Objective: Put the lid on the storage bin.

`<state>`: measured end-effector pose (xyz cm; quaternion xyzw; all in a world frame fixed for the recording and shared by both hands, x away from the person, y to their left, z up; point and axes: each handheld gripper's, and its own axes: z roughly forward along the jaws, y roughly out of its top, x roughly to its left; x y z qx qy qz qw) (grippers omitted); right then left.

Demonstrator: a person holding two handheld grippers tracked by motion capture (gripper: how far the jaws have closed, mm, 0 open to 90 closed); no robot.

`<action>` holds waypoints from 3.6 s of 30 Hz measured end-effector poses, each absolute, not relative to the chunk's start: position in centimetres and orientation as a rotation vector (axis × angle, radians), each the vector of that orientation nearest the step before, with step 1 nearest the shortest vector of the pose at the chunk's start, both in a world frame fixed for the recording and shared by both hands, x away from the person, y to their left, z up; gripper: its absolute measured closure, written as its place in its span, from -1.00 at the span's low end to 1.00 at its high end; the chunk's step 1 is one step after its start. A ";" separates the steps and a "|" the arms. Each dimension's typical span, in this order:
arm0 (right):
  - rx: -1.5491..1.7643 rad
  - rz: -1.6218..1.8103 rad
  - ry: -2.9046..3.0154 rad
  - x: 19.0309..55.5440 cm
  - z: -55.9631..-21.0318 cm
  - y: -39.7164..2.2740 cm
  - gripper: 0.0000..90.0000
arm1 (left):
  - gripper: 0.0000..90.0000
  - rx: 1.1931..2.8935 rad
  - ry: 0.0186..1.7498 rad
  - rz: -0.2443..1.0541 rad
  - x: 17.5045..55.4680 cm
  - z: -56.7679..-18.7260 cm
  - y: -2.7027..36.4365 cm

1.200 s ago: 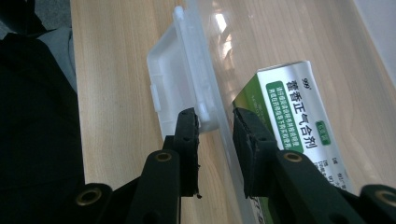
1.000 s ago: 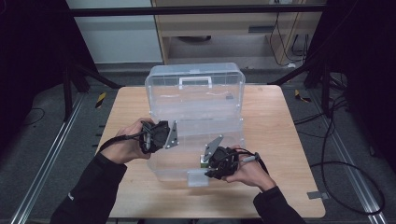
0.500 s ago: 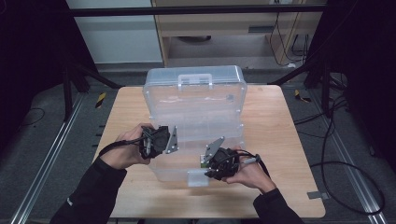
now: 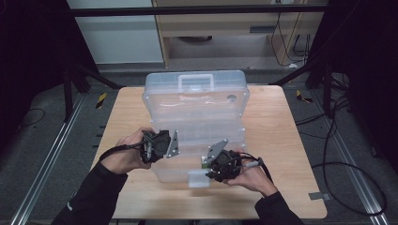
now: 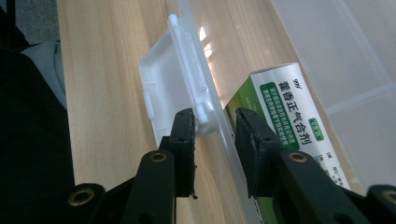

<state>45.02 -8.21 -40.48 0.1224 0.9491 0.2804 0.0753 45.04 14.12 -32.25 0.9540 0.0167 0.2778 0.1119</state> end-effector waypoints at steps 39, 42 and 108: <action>1.067 1.464 2.055 48.1 -33.7 -19.3 1.00 | 0.84 2.831 0.072 0.780 44.8 -32.5 13.8; 1.091 1.454 2.043 48.6 -33.6 -19.4 1.00 | 0.84 2.841 0.071 0.771 44.7 -32.6 13.8; 1.044 1.386 2.133 46.5 -35.0 -20.3 1.00 | 0.99 2.338 0.802 0.805 44.7 -34.5 23.4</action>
